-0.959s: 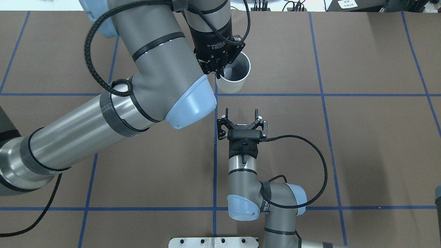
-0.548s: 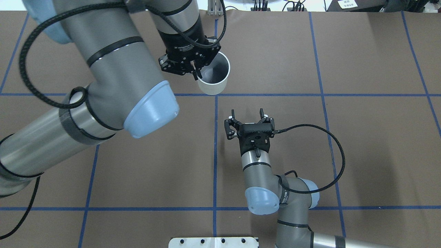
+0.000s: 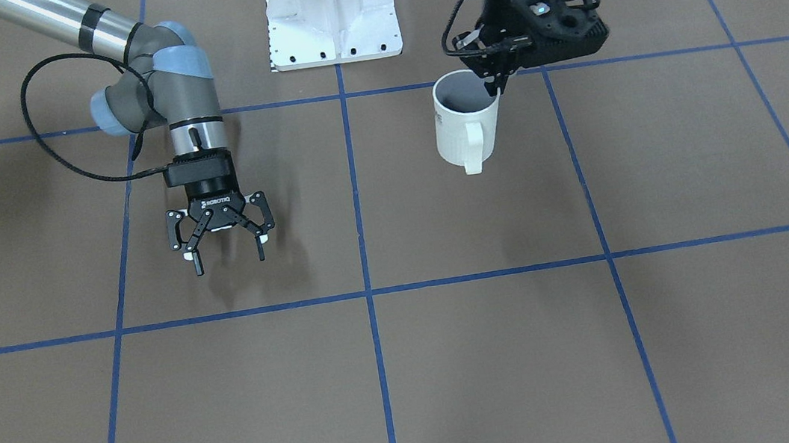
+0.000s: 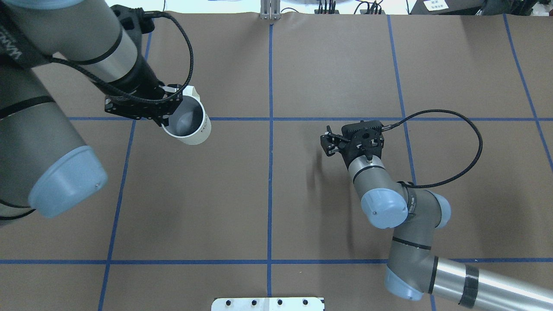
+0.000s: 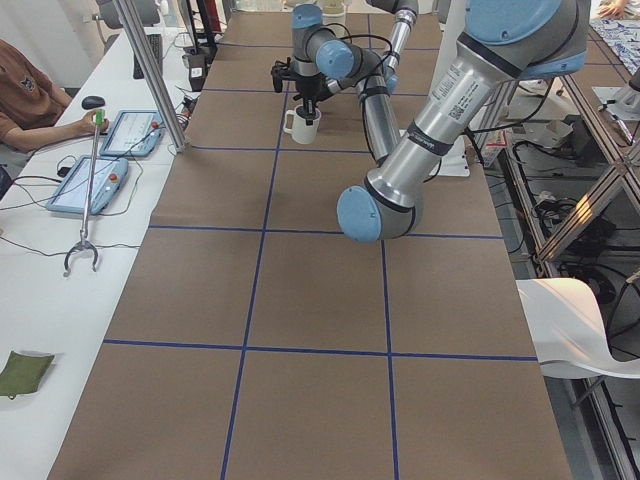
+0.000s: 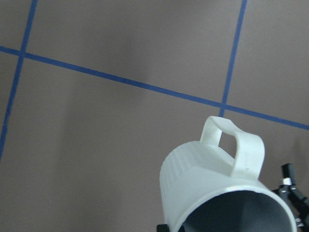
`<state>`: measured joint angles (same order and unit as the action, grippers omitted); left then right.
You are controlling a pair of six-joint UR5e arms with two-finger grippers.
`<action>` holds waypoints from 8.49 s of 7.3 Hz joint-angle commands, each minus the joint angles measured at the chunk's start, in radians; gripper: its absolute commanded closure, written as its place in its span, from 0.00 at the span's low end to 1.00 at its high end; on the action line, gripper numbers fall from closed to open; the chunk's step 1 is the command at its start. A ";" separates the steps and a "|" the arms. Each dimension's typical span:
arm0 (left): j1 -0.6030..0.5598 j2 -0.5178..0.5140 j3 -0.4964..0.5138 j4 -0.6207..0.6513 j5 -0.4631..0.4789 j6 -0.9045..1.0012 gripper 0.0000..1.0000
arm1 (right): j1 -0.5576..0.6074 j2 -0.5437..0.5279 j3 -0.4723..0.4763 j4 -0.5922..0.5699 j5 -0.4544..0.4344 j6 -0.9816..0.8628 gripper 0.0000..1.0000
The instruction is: Left arm hands cup to right arm to dump lemon
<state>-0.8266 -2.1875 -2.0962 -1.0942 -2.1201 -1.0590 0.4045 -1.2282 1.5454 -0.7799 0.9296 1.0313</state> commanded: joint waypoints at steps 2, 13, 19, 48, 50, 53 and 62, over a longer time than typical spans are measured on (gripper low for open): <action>-0.104 0.242 -0.068 -0.027 -0.014 0.369 1.00 | 0.233 -0.091 0.038 -0.001 0.402 -0.132 0.00; -0.368 0.649 0.095 -0.217 -0.182 0.952 1.00 | 0.954 -0.457 0.104 -0.140 1.430 -0.551 0.00; -0.356 0.640 0.277 -0.509 -0.234 0.746 1.00 | 0.984 -0.540 0.117 -0.199 1.473 -0.734 0.00; -0.654 0.640 0.324 -0.477 -0.182 1.039 0.00 | 1.206 -0.451 0.352 -0.864 1.431 -1.214 0.00; -0.655 0.644 0.323 -0.477 -0.228 1.041 0.00 | 1.208 -0.444 0.354 -0.865 1.434 -1.214 0.00; -0.655 0.644 0.312 -0.478 -0.228 1.041 0.00 | 1.206 -0.433 0.352 -0.865 1.436 -1.214 0.00; -0.654 0.644 0.312 -0.487 -0.227 1.041 0.00 | 1.208 -0.424 0.358 -0.865 1.436 -1.214 0.00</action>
<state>-1.4810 -1.5430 -1.7783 -1.5814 -2.3470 -0.0184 1.6114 -1.6527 1.9039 -1.6444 2.3654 -0.1826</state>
